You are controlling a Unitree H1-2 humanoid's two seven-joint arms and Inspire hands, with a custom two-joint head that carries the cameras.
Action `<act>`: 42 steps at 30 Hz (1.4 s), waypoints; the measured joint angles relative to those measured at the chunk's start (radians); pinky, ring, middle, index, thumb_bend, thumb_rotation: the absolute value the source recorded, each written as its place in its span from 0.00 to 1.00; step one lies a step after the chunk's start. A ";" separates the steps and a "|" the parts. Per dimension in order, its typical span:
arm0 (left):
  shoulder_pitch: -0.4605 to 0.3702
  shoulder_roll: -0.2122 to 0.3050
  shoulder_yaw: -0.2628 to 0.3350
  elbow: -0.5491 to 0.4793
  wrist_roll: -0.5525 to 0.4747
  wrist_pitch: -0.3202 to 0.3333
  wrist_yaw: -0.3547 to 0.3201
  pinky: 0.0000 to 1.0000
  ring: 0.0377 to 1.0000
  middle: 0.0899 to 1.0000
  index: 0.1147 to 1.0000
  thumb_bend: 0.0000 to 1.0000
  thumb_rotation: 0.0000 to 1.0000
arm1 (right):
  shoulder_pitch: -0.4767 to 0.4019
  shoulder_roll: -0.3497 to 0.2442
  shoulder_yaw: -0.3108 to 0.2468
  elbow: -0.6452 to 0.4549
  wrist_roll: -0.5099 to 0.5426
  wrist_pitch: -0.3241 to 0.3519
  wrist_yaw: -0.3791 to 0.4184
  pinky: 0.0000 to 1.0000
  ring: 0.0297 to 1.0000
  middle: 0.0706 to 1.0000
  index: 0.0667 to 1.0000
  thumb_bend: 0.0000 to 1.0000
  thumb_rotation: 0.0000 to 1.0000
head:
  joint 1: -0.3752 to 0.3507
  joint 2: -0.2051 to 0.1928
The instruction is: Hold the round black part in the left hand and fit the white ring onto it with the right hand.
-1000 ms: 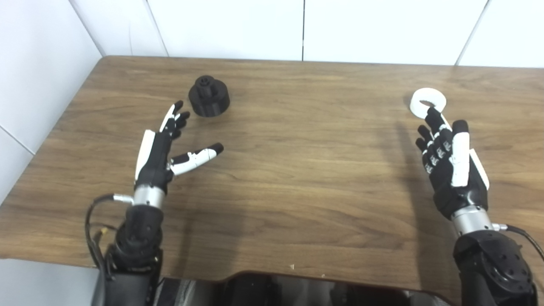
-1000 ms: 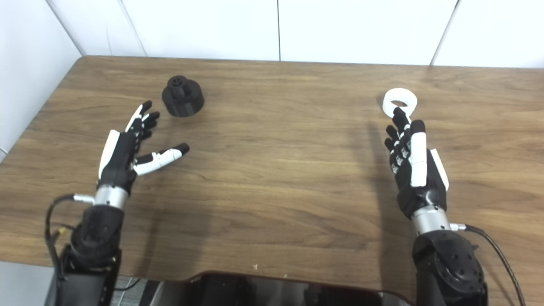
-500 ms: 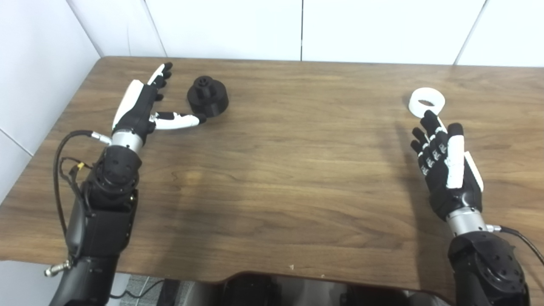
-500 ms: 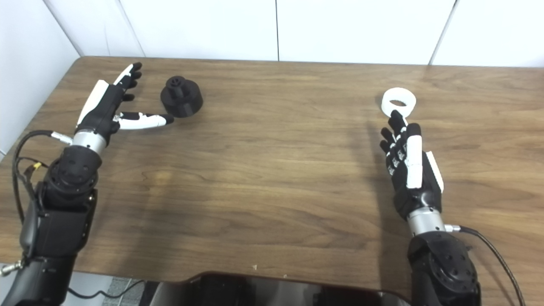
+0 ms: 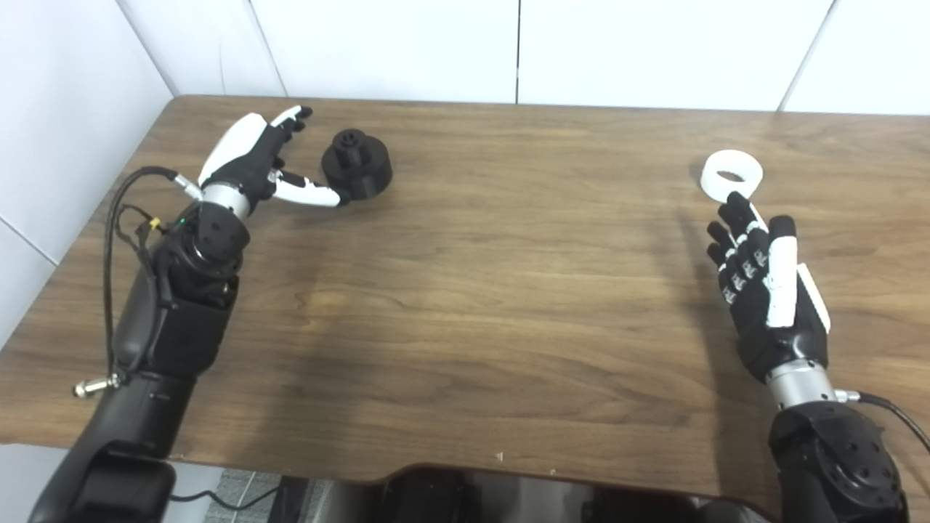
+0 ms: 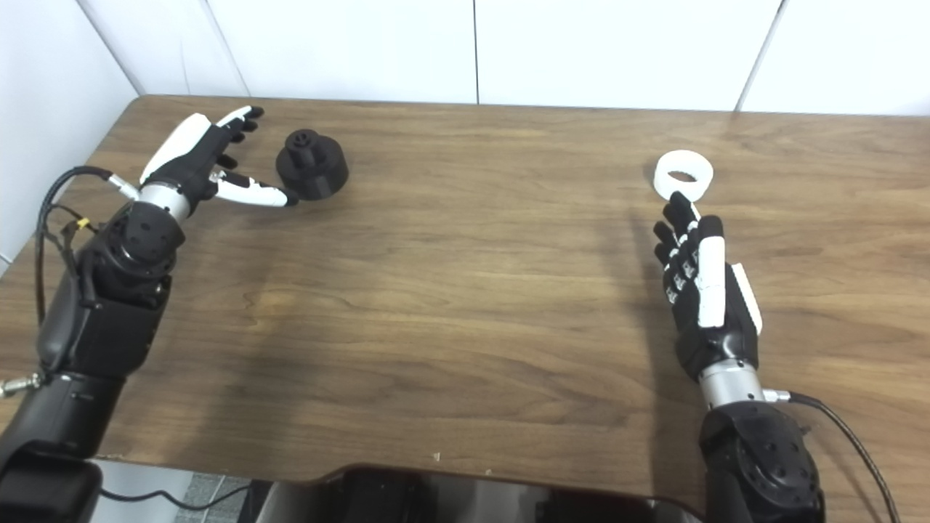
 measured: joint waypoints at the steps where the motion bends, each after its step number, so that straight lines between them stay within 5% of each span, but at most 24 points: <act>1: -0.004 0.003 -0.002 0.009 0.008 0.000 -0.003 0.82 0.95 0.94 0.91 0.92 0.20 | 0.001 0.001 -0.001 0.000 0.000 0.000 -0.001 0.99 0.96 0.97 0.95 0.64 1.00 | 0.000 0.000; 18: -0.097 0.066 -0.108 0.166 0.007 -0.031 -0.029 0.85 0.97 0.94 0.89 0.92 0.20 | 0.018 -0.003 0.000 -0.019 -0.008 -0.009 -0.001 0.99 0.96 0.96 0.94 0.65 1.00 | -0.011 -0.018; 21: -0.104 0.075 -0.141 0.189 0.016 -0.061 -0.024 0.92 0.98 0.93 0.89 0.94 0.22 | 0.018 -0.003 -0.001 -0.019 -0.010 -0.009 -0.002 0.99 0.96 0.96 0.94 0.64 1.00 | -0.011 -0.023; 26: -0.127 0.081 -0.187 0.223 0.059 -0.090 -0.014 0.99 1.00 0.93 0.89 0.95 0.25 | 0.021 -0.001 0.000 -0.019 -0.009 -0.009 -0.003 1.00 0.96 0.96 0.94 0.63 1.00 | -0.015 -0.025; 42: -0.191 0.079 -0.260 0.267 0.123 -0.099 -0.014 1.00 1.00 0.98 0.93 0.94 0.26 | 0.027 -0.001 0.002 -0.019 -0.027 -0.016 -0.003 0.99 0.94 0.94 0.94 0.67 1.00 | -0.031 -0.045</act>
